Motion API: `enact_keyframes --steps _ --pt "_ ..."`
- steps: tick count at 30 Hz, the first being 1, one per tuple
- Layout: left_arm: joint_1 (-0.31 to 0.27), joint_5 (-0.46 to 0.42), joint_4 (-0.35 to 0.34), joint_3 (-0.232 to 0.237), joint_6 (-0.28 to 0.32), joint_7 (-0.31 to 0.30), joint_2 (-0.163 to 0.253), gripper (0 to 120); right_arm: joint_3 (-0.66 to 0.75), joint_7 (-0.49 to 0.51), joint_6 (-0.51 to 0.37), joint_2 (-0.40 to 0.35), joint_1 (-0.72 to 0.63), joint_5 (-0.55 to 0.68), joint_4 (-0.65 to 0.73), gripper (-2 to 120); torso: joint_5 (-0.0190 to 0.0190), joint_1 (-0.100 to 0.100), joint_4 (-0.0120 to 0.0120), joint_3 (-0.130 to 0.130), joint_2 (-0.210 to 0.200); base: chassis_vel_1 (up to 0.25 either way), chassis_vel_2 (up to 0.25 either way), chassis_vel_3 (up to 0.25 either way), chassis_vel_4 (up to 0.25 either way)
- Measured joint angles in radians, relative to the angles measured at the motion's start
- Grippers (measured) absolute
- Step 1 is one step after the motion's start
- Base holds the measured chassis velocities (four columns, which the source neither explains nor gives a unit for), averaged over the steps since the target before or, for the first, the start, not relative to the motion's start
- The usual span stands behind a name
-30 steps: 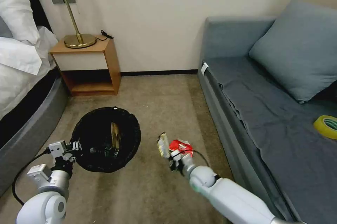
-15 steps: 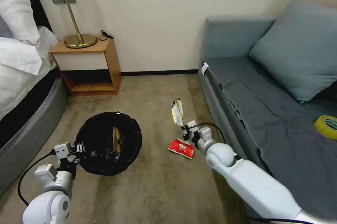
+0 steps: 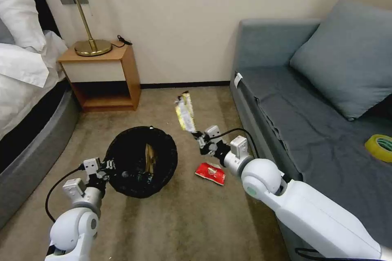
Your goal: Pick up the trash bin, then pick up the garbage on the floor and place it into the trash bin.
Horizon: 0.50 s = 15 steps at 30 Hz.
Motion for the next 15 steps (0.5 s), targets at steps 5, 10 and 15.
enact_keyframes --steps 5,10,15 --pt "0.012 0.001 -0.005 0.006 0.0 0.003 -0.004 4 -0.093 -0.015 0.004 0.002 0.015 -0.011 0.037 0 -0.0001 0.0 0.0001 0.0 0.0 0.0 0.0 0.0 0.0" --pt "0.025 0.001 -0.02 0.001 0.0 0.008 -0.006 4 -0.191 -0.019 0.003 0.024 0.041 -0.025 0.017 0 0.0 0.0 0.0001 0.0 0.0 0.0 0.0 0.0 0.0" --pt "0.034 0.0 -0.029 -0.004 0.0 0.013 -0.009 4 -0.253 -0.031 0.004 0.041 0.046 -0.051 -0.029 0 0.0 0.0 0.0001 0.0 0.0 0.0 0.0 0.0 0.0"
